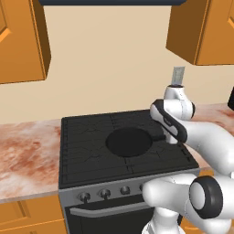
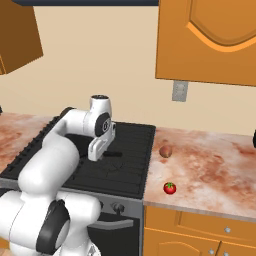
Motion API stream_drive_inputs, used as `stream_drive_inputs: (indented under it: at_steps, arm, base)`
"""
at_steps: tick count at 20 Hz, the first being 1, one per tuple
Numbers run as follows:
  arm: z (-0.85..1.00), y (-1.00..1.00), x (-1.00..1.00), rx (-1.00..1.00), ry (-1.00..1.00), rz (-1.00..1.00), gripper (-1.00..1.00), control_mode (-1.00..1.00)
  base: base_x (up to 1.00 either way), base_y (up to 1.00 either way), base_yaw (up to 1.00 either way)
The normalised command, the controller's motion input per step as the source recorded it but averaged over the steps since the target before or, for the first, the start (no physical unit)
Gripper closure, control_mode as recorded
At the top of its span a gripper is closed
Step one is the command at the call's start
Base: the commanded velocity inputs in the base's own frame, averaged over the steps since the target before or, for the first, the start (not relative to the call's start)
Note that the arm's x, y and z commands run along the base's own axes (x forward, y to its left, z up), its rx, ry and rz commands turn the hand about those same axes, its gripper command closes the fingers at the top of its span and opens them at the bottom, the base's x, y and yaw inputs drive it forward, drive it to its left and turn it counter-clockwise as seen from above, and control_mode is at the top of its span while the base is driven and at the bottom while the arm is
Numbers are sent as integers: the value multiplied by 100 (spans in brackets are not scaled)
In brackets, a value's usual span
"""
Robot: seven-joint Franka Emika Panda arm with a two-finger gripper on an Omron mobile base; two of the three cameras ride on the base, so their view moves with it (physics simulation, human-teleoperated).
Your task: Place the pan on the front left burner on the stove. Then place the tomato and the onion in the pan and turn on the front left burner.
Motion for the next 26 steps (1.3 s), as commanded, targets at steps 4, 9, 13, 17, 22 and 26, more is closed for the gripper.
stream_drive_inputs:
  at_steps: [4,9,13,17,22,26]
  arm:
    - [0,29,0,5,8,21,100,-100]
    - [0,25,10,16,9,12,100,-100]
    - [0,9,11,21,6,4,100,-100]
    - [0,17,9,11,6,1,100,-100]
    - [0,12,-4,0,0,1,100,-100]
    - [0,19,-2,-3,-2,0,100,-100]
  base:
    - [0,0,0]
    - [0,0,0]
    - [0,0,0]
    - [0,0,0]
    - [0,0,0]
    - [0,0,0]
